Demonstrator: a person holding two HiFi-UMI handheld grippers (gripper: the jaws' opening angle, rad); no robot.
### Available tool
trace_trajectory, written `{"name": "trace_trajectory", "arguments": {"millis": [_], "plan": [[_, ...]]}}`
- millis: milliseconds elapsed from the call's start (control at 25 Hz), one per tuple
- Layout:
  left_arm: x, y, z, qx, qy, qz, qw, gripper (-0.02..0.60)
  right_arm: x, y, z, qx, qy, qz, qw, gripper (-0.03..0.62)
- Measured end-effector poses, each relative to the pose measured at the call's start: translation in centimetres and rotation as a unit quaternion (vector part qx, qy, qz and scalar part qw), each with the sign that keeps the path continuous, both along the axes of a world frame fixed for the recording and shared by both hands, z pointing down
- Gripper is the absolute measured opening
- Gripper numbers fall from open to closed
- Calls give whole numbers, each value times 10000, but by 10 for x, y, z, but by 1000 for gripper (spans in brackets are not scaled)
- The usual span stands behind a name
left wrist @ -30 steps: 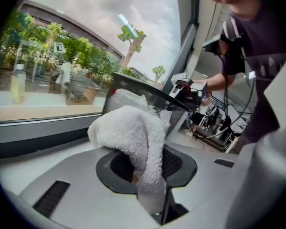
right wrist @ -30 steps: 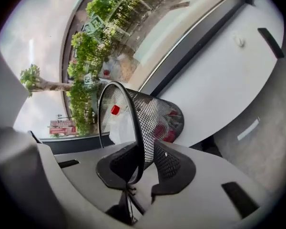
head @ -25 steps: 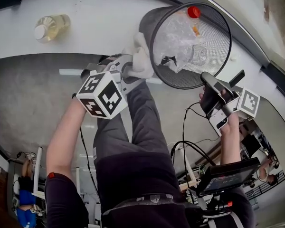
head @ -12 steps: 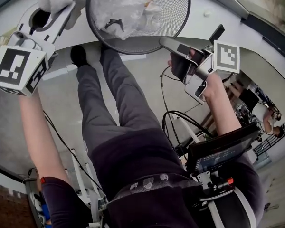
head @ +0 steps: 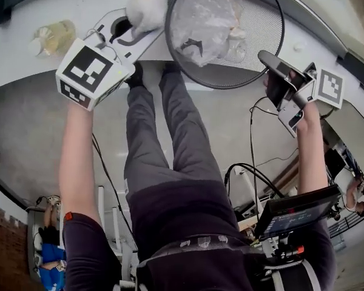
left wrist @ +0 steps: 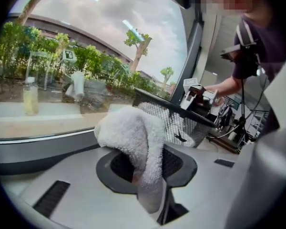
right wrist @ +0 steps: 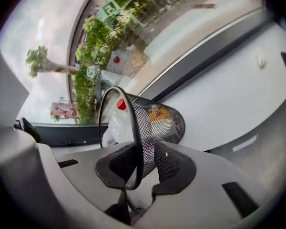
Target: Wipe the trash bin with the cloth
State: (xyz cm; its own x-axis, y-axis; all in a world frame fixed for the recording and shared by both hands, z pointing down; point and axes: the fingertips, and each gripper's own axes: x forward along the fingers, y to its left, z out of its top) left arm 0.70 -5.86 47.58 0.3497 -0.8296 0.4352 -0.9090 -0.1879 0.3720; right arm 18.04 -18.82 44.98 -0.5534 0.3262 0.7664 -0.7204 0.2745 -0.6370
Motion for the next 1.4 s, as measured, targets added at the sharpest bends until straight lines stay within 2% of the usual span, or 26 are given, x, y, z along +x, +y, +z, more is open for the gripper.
{"name": "trace_trajectory", "arguments": {"millis": [80,200,320,400,440,520,680,760,840,960,1080,1160,1240,1320,1400], "plan": [[17,12,9,-68,43,457,9989,91,2,1,4,-251,-1,467,9986,95],[44,33,7,-86,137,989,9950,91,4,20,6,-689,22,824,9942,95],[73,55,5,-208,194,1562,9873,91,6,43,4,-1126,-76,974,9888,95],[93,69,13,-412,4,2006,9788,91,7,55,4,-1241,-126,949,9876,95],[98,74,19,-531,-135,2091,9764,92,8,57,4,-1206,-153,911,9884,95],[91,80,32,-765,-336,1916,9779,94,9,56,5,-954,-201,760,9923,97],[47,79,38,-999,-452,1320,9852,99,12,54,-3,-61,-259,94,9996,97],[26,77,33,-1031,-417,1132,9873,142,14,59,-10,356,-391,-290,9982,105],[7,73,34,-1235,-570,1036,9853,198,15,66,-18,543,-542,-439,9961,110],[-11,70,48,-1739,-874,1149,9741,285,33,63,-31,741,-375,-33,9965,110],[-20,78,58,-2287,-789,1242,9623,296,48,60,-60,1023,-361,401,9933,110],[-27,83,49,-2449,-819,1220,9584,296,50,56,-90,1302,-558,550,9884,110],[-39,77,23,-2286,-982,1227,9607,296,35,49,-126,1568,-1064,705,9794,109],[-44,66,-23,-1824,-954,1162,9717,296,8,47,-172,1730,-1885,780,9636,109],[-28,64,-83,-1214,-393,912,9876,295,-3,55,-215,1833,-2394,687,9510,109]]}}
